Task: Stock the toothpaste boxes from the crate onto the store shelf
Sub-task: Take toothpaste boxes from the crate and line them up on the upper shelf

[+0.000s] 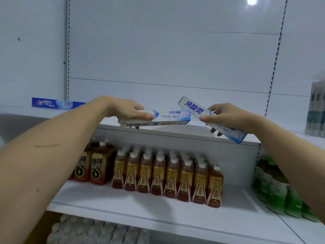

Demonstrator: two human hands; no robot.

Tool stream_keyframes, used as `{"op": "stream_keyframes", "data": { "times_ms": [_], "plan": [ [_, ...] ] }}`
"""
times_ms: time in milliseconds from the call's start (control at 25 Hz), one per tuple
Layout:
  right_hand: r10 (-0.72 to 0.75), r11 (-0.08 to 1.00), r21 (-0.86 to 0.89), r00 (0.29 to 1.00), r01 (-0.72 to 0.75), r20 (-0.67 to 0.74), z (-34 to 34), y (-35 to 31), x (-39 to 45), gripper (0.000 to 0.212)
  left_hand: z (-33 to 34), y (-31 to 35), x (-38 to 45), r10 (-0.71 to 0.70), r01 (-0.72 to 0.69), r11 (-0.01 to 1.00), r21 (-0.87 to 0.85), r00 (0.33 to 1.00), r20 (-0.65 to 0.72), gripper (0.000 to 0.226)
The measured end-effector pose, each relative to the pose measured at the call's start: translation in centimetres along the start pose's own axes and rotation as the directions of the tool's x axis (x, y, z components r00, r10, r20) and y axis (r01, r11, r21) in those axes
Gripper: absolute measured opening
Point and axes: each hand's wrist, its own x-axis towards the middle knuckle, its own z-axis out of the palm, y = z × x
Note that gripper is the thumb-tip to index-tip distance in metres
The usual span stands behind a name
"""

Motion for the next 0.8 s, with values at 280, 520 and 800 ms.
{"op": "stream_keyframes", "data": {
  "times_ms": [280,520,800],
  "plan": [
    [0.026,0.991,-0.131,0.997,-0.035,-0.069,-2.4,0.2,6.8,0.044,-2.6,-1.8,5.7,0.006,-0.008,1.0,-0.011,0.985,-0.171,0.059],
    [0.034,0.89,-0.453,0.998,-0.052,-0.047,-3.4,2.9,15.8,0.055,-3.1,-2.0,12.6,-0.059,0.056,0.998,-0.04,0.994,-0.088,0.045],
    [0.115,0.786,-0.618,0.977,0.021,0.18,-2.3,6.5,24.4,0.053,-2.5,-1.9,21.4,-0.178,0.19,0.963,0.189,0.981,-0.081,0.05]
  ]
}}
